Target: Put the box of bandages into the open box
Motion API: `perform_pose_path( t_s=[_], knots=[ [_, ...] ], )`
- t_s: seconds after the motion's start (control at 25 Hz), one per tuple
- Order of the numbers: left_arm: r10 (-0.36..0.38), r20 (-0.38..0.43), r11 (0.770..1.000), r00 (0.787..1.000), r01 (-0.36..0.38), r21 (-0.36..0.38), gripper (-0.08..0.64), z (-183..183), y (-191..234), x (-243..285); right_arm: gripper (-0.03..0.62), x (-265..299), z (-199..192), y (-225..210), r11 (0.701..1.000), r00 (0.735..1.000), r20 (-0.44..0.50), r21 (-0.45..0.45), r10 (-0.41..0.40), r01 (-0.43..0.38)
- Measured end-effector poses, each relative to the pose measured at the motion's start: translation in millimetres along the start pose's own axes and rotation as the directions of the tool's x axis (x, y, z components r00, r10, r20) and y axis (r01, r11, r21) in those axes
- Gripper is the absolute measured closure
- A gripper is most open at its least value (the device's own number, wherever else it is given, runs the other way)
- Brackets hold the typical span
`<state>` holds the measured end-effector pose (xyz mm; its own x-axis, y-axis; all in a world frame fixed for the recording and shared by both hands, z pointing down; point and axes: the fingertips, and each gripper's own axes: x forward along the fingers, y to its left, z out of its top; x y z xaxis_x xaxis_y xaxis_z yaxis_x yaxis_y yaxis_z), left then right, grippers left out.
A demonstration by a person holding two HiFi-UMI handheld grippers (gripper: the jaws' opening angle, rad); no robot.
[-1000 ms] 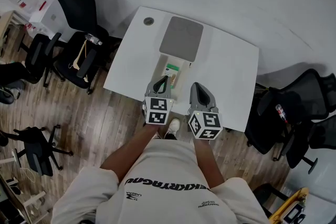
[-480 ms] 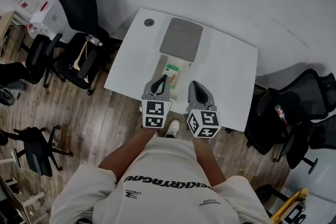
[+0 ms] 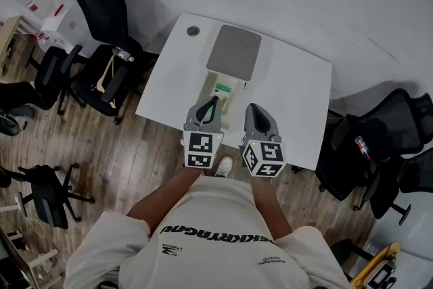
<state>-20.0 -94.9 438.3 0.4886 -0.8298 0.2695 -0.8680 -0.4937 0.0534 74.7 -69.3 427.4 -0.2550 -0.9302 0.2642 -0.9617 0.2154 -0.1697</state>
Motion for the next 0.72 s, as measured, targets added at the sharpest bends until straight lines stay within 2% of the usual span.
perform_pose_path(
  t_s=[0.72],
  knots=[
    [-0.051, 0.054, 0.999, 0.997, 0.05, 0.013, 0.56, 14.8, -15.5, -8.9, 0.594, -7.0, 3.4, -6.1, 1.0, 1.0, 0.018, -0.014, -0.02, 0.02]
  ],
)
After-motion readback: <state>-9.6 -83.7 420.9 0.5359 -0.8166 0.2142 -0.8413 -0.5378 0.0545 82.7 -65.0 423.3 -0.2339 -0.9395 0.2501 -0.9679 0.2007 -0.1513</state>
